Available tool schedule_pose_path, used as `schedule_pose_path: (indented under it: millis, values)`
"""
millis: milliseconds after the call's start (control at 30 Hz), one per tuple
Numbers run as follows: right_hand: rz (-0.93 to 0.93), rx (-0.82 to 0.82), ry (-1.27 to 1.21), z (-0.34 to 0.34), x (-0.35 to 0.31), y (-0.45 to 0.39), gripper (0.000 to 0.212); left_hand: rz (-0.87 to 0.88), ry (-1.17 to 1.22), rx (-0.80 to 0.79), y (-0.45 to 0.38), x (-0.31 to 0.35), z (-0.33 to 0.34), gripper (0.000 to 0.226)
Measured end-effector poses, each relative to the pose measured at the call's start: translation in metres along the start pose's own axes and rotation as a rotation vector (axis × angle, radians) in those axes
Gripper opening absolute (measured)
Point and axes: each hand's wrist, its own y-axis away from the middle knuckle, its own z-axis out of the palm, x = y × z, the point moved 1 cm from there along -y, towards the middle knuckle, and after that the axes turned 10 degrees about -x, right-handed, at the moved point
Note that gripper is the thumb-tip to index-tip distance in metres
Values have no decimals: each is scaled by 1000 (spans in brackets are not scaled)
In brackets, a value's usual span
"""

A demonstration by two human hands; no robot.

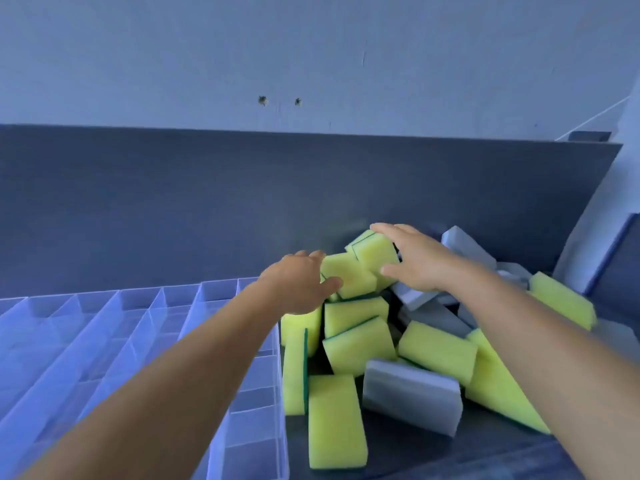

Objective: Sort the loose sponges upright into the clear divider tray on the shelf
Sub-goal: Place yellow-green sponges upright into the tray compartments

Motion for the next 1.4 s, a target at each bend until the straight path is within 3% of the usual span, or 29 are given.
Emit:
schedule_pose_path:
  millis: [233,500,600,767,867,1067,1400]
  values:
    - [-5,-17,-3,8,15,-25,77,-110,176,-27,-34,4,4,78]
    - [-28,101,-101,8,13,-31,54,-84,398,-16,-42,5,-3,85]
    - [-63,148,-140,2,7,-30,45,-51,477,68,-40,2,-8,45]
    - [-175,247,-182,-13,-14,-31,39,-42,578,200,-21,-8,-29,32]
    - [-237,275,-210,-15,-35,-33,38,-48,584,279,-2,-18,-42,37]
    - [-299,316,-247,-4,-91,-36,34,-72,555,372,47,-57,-60,22]
    - [-406,267,-278,43,-235,-34,38,-136,481,409,152,-175,-82,30]
